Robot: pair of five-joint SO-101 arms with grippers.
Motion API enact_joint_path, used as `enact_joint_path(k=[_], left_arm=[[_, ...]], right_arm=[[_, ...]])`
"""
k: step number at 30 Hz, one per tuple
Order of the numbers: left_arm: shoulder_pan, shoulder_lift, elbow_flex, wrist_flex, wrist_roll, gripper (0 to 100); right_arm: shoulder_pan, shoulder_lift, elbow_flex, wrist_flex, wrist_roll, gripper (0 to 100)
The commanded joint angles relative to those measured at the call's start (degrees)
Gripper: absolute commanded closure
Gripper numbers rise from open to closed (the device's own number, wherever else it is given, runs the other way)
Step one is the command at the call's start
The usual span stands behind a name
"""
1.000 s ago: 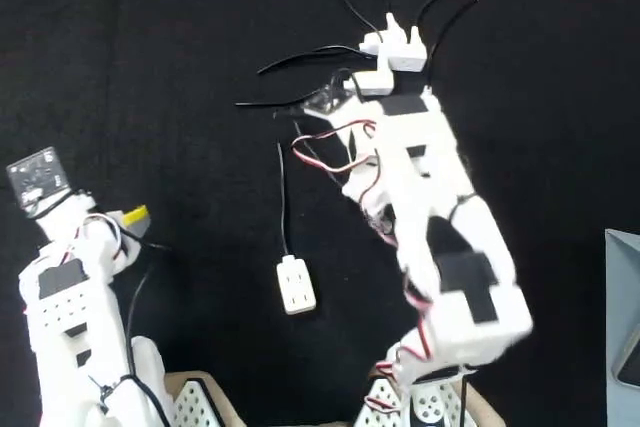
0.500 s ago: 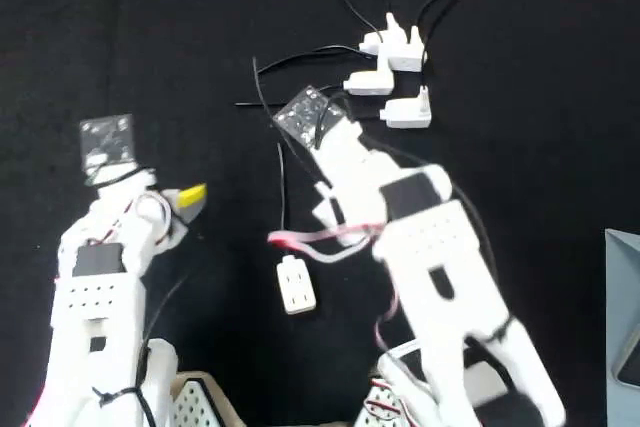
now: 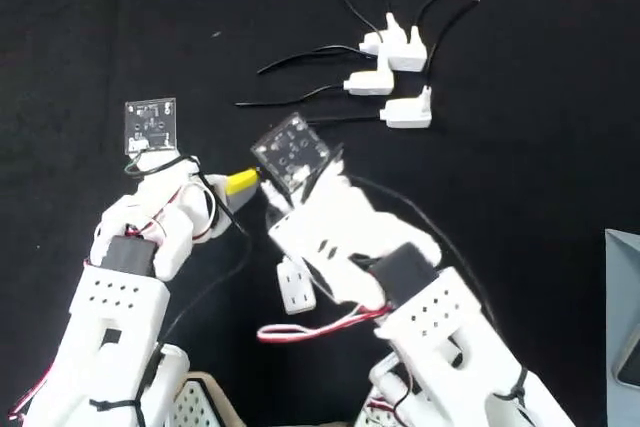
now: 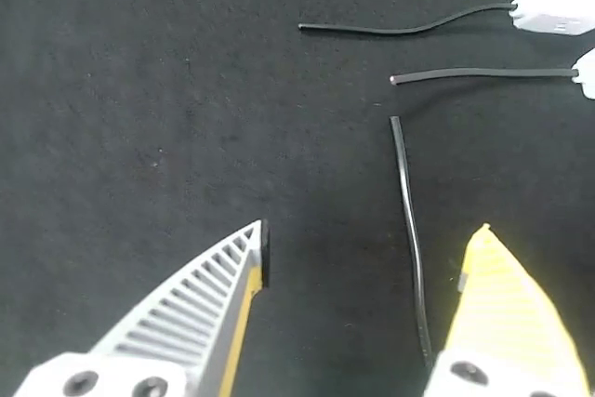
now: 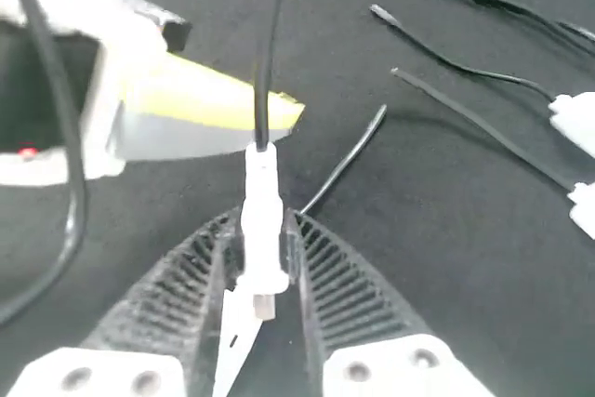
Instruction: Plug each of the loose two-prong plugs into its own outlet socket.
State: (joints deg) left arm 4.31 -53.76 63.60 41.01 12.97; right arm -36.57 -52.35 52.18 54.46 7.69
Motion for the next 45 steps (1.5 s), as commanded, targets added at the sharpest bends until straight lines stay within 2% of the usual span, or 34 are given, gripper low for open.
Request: enact_joint_path(k=[1,8,12,16,19,21,26,30,33,36,39,45], left_arm=[[1.10,-1.14,-4.09,1.41,2.90,67],[1.80,-11.52,-4.62,7.74,4.84,67],[7.78,-21.98,0.92,8.44,4.04,67],[12.09,-29.45,5.32,8.44,-1.32,67],[12.09,-31.47,6.20,8.53,-1.67,67],[9.36,-31.47,6.20,8.53,-1.58,67],[2.59,-31.38,6.29,9.76,-1.58,67],[2.86,-30.77,5.41,14.86,-1.93,67],[4.53,-25.49,3.82,16.18,-2.20,66],[7.87,-14.68,-0.66,16.70,-2.99,66],[11.12,-0.97,-7.34,17.93,-0.35,66],[15.52,25.85,-21.05,21.98,5.27,66]], right_arm=[[-1.76,-1.54,0.13,-1.67,-0.62,98.7],[-1.93,-1.19,0.66,-1.85,-0.62,98.7],[-1.93,-1.19,0.66,-1.93,-0.62,98.7],[-1.76,-1.19,0.92,-1.67,-0.62,98.7],[-1.76,-1.54,1.80,-1.67,-0.62,98.7],[-1.58,-1.54,1.80,-1.58,-0.62,98.7],[5.45,-1.63,0.75,0.00,-0.62,98.7],[14.15,-1.63,0.40,-1.32,-0.62,98.7],[20.13,-1.27,0.75,-4.13,-0.62,98.7],[25.14,-1.19,0.84,-6.51,-1.05,98.7],[28.92,-1.19,0.84,-7.65,-3.60,98.6],[33.14,-1.19,0.84,-8.62,-4.04,98.6]])
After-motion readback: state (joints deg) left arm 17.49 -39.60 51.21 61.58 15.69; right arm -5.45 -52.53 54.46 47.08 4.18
